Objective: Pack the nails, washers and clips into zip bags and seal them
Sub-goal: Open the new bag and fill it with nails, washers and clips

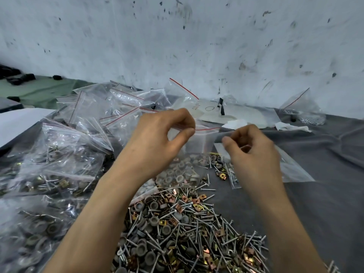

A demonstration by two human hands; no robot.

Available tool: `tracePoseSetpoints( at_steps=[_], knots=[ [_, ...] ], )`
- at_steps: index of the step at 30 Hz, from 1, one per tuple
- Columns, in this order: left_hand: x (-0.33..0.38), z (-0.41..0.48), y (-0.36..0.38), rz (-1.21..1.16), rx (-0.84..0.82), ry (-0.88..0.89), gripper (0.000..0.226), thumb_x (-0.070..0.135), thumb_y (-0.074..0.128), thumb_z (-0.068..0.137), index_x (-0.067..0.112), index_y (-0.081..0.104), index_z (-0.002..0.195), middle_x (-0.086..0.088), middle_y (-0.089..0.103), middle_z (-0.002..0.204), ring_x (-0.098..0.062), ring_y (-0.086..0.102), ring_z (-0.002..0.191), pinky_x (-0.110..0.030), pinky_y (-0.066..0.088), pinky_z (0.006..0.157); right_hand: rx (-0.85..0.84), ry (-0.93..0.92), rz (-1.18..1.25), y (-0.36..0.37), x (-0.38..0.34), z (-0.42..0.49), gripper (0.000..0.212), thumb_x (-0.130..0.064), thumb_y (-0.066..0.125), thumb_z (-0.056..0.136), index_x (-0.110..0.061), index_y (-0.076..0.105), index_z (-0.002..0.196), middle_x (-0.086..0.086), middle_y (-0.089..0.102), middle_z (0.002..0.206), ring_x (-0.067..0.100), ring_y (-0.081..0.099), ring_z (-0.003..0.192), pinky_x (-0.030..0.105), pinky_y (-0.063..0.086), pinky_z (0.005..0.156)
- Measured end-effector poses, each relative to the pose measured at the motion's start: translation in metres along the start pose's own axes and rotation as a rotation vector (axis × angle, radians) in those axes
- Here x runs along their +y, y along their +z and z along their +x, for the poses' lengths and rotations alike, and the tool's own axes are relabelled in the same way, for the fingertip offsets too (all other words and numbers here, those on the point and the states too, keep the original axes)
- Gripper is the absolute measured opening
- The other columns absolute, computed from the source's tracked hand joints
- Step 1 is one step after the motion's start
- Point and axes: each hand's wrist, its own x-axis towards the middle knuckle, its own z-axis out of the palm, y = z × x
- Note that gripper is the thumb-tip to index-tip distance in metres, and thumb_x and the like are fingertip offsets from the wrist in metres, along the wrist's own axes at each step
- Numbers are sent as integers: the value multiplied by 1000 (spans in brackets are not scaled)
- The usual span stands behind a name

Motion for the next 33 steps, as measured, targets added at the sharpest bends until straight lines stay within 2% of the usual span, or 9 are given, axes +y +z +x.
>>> tracePoseSetpoints(
  at_steps=[2, 6, 10, 16, 22, 26, 28, 30, 33],
  knots=[
    [-3, 1, -2, 19, 51, -41, 4, 7, 67, 85, 10, 68, 84, 9, 68, 80, 1, 60, 88, 0, 37, 73, -152, 44, -35, 6, 2, -2, 19, -20, 66, 86, -25, 54, 73, -9, 56, 63, -6, 51, 53, 11, 39, 48],
    [-6, 1, -5, -4, 133, -106, 5, 6, 67, 85, 11, 68, 83, 12, 67, 78, 4, 60, 88, -3, 41, 76, -705, 51, -245, 28, 9, -17, 10, -25, 69, 85, -26, 67, 76, -15, 51, 61, -3, 48, 56, 12, 37, 49],
    [-5, 1, -5, -37, 139, -130, 5, 7, 66, 86, 11, 68, 83, 15, 67, 81, 7, 60, 87, -1, 40, 76, -909, -19, -352, 67, 20, -36, 8, -20, 69, 86, -23, 71, 93, -8, 53, 74, 11, 55, 70, 19, 46, 63],
    [-4, 1, -4, -63, 113, -119, 6, 6, 66, 86, 11, 68, 84, 12, 68, 81, 4, 61, 86, -5, 44, 78, -846, -140, -594, 88, 22, -49, 10, -24, 62, 88, -18, 66, 95, 4, 64, 100, 28, 60, 94, 32, 46, 76],
    [-5, 1, -4, -71, 106, -113, 6, 7, 66, 86, 13, 67, 83, 15, 67, 82, 4, 62, 87, -8, 46, 80, -859, -226, -731, 87, 16, -52, 13, -15, 54, 94, -10, 59, 106, 9, 53, 116, 33, 56, 105, 34, 39, 75],
    [-6, 1, -5, -71, 103, -104, 7, 7, 67, 86, 13, 67, 83, 15, 68, 82, 4, 62, 86, -9, 46, 80, -940, -132, -445, 63, 3, -41, 4, -20, 55, 94, -17, 55, 92, 4, 52, 116, 21, 55, 100, 35, 46, 89],
    [-6, 1, -4, -65, 79, -89, 5, 8, 67, 85, 12, 68, 83, 11, 69, 81, 3, 62, 86, -10, 46, 79, -897, -70, -218, 41, -6, -32, 9, -21, 59, 92, -19, 55, 85, -5, 59, 91, 10, 55, 80, 27, 50, 75],
    [-5, 1, -3, -50, 35, -59, 3, 7, 68, 85, 10, 68, 84, 5, 70, 83, 1, 62, 86, -12, 46, 78, -784, -65, -40, 18, -16, -22, 8, -24, 63, 89, -20, 58, 84, -8, 60, 77, 9, 55, 69, 24, 49, 65],
    [-1, 1, -1, -36, -60, 2, 2, 9, 68, 86, 9, 69, 87, 3, 71, 85, 0, 61, 87, -9, 44, 76, -453, -218, 124, -5, -23, -11, 7, -27, 66, 84, -24, 60, 81, -7, 63, 71, 11, 54, 58, 21, 45, 53]
  ],
)
